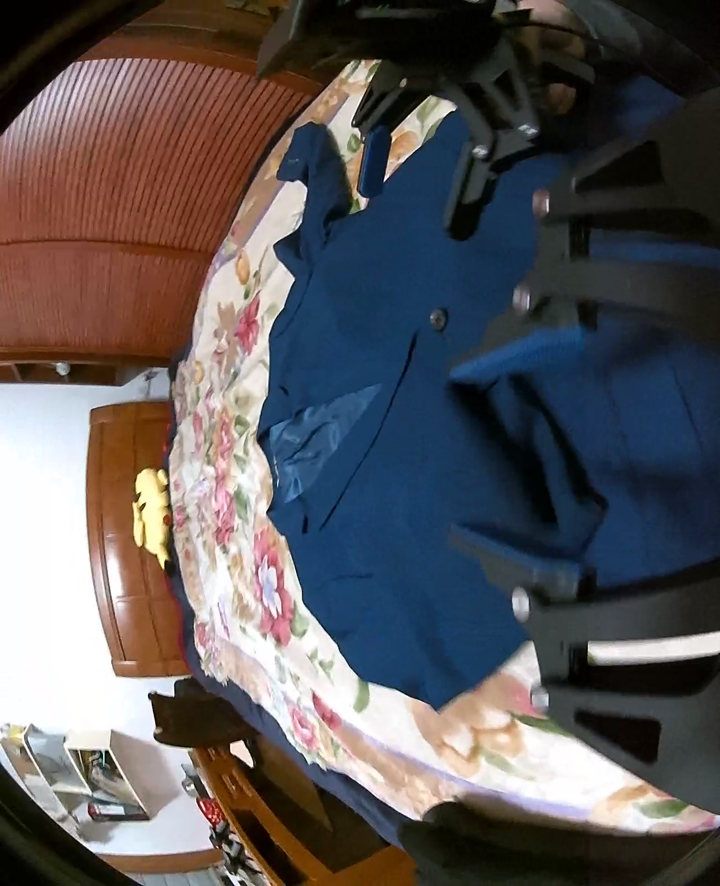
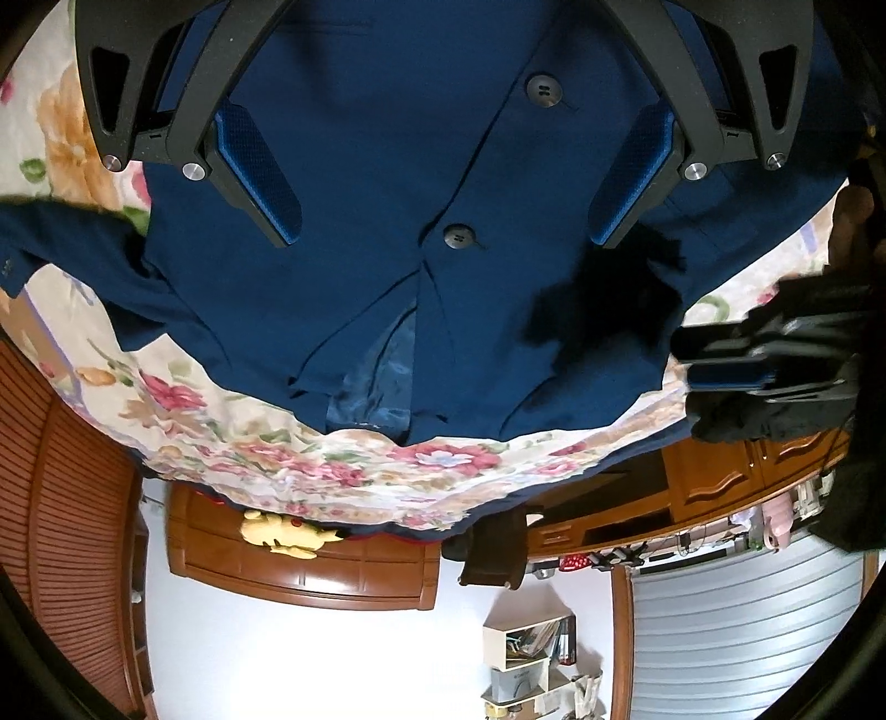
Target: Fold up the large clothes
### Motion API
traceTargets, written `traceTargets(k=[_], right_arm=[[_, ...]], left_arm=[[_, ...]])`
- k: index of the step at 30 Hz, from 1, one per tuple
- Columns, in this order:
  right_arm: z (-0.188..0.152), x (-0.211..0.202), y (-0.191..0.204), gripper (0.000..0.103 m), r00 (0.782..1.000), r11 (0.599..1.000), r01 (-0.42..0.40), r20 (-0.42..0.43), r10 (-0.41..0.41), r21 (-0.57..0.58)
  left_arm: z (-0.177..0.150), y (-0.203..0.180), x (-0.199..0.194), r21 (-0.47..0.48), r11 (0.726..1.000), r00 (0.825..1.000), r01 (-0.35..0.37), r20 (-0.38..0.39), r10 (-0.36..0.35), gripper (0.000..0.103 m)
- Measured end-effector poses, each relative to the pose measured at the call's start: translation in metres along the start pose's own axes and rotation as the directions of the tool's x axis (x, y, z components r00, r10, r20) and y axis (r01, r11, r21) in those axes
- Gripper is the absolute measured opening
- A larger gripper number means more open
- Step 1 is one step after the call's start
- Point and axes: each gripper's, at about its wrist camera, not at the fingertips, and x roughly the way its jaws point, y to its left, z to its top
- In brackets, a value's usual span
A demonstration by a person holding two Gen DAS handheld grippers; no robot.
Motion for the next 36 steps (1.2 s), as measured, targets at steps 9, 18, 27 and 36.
traceTargets(k=[9, 18, 27, 36], right_arm=[[0.007, 0.005, 0.003, 0.103, 0.999, 0.999, -0.033, 0.001, 0.033, -0.021], [0.02, 0.022, 0.023, 0.103, 0.998, 0.993, -0.062, -0.009, 0.061, -0.103], [0.032, 0.076, 0.055, 0.102, 0.979, 0.957, -0.185, -0.122, 0.161, -0.222], [0.025, 0.117, 0.054, 0.086, 0.967, 0.948, -0.206, -0.201, 0.159, -0.242]], left_arm=[[-0.038, 0.031, -0.024, -0.09, 0.994, 0.998, -0.054, 0.039, 0.058, 0.083], [-0.063, 0.061, -0.028, -0.142, 0.984, 0.994, -0.103, 0.01, 0.106, 0.083], [-0.082, 0.079, -0.046, -0.133, 0.976, 0.985, -0.171, -0.007, 0.172, 0.083], [-0.093, 0.086, -0.061, -0.141, 0.974, 0.984, -0.175, -0.011, 0.176, 0.083]])
